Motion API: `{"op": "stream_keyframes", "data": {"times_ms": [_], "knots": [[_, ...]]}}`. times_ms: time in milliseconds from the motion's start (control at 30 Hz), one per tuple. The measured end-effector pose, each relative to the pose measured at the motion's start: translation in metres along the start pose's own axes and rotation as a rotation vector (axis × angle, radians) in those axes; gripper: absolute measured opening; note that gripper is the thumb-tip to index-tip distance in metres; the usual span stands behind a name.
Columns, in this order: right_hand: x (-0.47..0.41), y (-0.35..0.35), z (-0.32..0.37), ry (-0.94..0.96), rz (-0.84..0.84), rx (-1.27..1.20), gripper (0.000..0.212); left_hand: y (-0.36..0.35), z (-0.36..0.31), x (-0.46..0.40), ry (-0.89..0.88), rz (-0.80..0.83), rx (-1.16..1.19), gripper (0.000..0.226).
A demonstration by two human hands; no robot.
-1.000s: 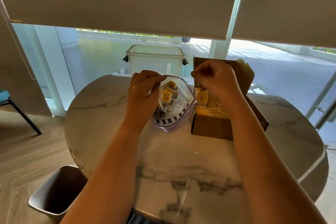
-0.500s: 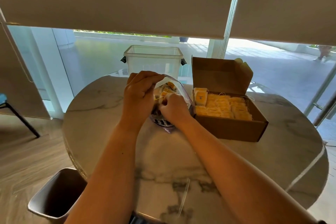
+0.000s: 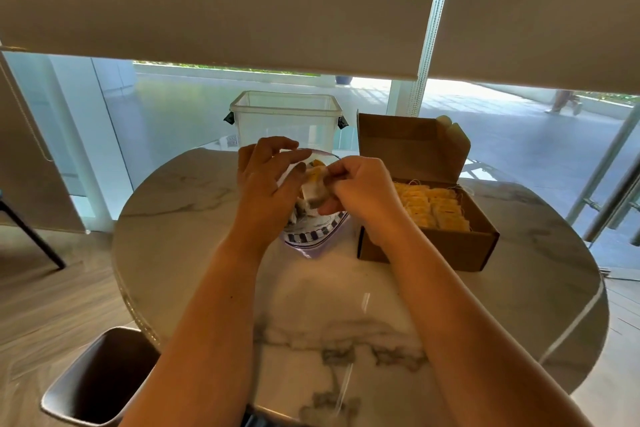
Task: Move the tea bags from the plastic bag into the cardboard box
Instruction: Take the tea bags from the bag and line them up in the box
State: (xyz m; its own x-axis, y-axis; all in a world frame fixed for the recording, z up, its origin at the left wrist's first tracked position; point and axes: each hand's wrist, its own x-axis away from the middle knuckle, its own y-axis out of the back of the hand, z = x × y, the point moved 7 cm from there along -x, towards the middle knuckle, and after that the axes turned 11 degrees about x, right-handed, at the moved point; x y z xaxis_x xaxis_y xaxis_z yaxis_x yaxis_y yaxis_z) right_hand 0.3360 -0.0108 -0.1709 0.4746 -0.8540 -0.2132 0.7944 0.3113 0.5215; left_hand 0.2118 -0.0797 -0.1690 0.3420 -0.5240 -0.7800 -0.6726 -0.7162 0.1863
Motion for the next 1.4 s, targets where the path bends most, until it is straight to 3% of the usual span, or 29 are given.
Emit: {"op": "stream_keyframes", "data": {"times_ms": [133, 433, 533, 733, 967, 1100, 1267, 1400], "knots": [[0.005, 0.014, 0.003, 0.008, 0.034, -0.154, 0.016, -0.007, 0.002, 0.002, 0.059, 0.042, -0.068, 0.015], [0.003, 0.037, -0.010, 0.028, 0.138, -0.118, 0.013, -0.024, -0.004, 0.003, 0.027, 0.086, -0.079, 0.016], [0.000, 0.039, -0.013, 0.054, 0.104, -0.001, 0.011, -0.029, -0.007, 0.004, 0.006, 0.107, -0.078, 0.020], [-0.011, 0.084, -0.036, 0.006, -0.146, -0.156, 0.013, -0.026, -0.005, 0.004, 0.030, 0.089, -0.086, 0.020], [-0.026, 0.086, -0.071, -0.195, -0.162, 0.269, 0.005, -0.025, -0.006, 0.003, 0.054, 0.098, -0.096, 0.023], [-0.041, 0.059, -0.073, -0.164, -0.034, 0.394, 0.010, -0.023, -0.006, 0.003, 0.090, 0.084, -0.071, 0.022], [-0.053, 0.054, -0.074, -0.113, -0.158, 0.588, 0.008, -0.022, -0.005, 0.003, 0.103, 0.088, -0.071, 0.022], [-0.057, 0.051, -0.081, -0.149, -0.134, 0.670, 0.003, -0.022, -0.003, 0.003, 0.113, 0.101, -0.074, 0.022]]}}
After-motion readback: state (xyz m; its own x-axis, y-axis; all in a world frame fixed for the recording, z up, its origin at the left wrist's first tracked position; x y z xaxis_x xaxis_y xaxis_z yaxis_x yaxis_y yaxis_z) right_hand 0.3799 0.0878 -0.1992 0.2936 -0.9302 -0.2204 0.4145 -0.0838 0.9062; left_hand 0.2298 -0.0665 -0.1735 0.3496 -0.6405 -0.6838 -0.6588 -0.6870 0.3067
